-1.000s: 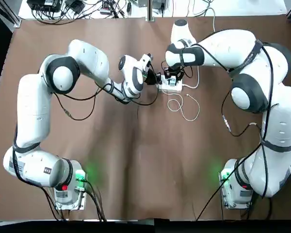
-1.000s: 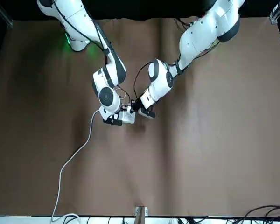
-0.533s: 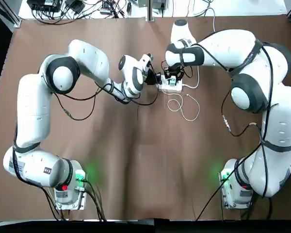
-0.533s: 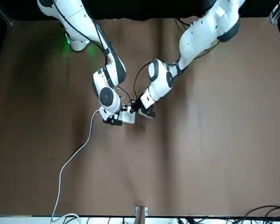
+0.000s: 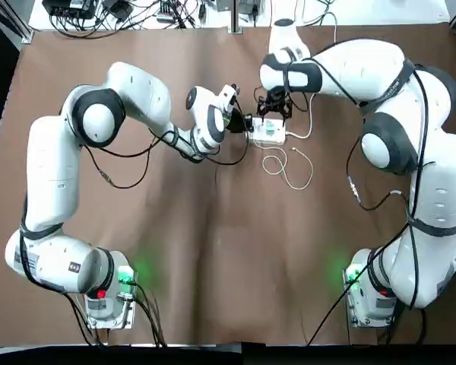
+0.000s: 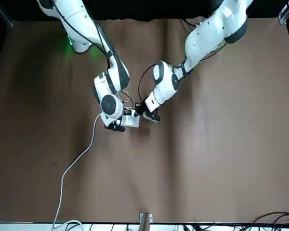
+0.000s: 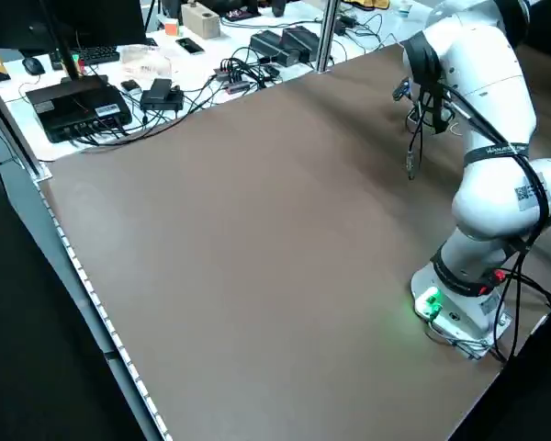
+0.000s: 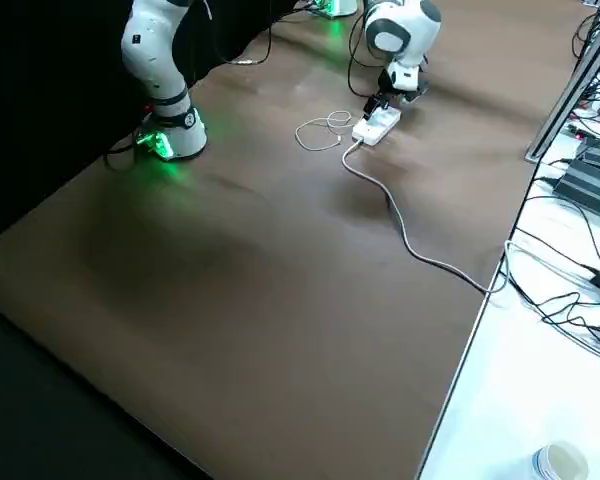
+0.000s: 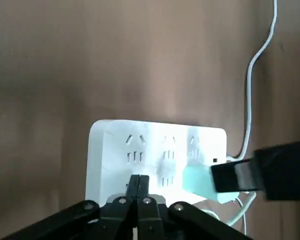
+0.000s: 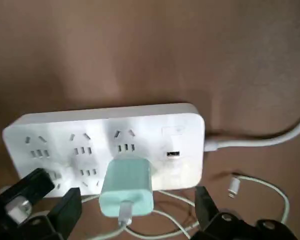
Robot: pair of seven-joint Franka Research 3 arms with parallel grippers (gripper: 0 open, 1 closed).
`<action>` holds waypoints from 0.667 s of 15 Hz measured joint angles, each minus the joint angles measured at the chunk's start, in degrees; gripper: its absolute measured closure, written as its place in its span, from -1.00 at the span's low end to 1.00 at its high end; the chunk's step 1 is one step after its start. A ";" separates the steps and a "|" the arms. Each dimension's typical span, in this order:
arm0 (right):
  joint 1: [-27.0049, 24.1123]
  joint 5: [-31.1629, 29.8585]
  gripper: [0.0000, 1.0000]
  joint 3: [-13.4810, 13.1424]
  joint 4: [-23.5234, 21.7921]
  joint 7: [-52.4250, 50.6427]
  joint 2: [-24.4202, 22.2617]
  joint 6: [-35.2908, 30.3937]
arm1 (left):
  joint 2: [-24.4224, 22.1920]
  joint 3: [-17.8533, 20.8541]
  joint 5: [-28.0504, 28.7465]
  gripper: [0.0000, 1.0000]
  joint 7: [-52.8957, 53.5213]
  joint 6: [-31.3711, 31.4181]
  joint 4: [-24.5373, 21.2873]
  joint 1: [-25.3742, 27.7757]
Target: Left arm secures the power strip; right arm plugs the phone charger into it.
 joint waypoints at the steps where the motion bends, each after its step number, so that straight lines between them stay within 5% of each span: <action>1: -0.51 0.00 -1.00 -0.01 1.32 0.00 -0.02 -1.70 | 0.00 0.00 0.00 0.98 0.00 0.00 0.00 0.00; 5: -3.41 0.00 -1.00 -0.17 6.40 0.00 -0.94 -8.23 | 0.00 -0.01 0.00 0.98 -0.09 0.00 0.01 0.01; 10: -12.21 -0.04 -1.00 -0.72 8.62 -4.80 -7.43 -11.54 | 0.00 0.01 0.00 0.98 -0.68 0.00 0.11 0.03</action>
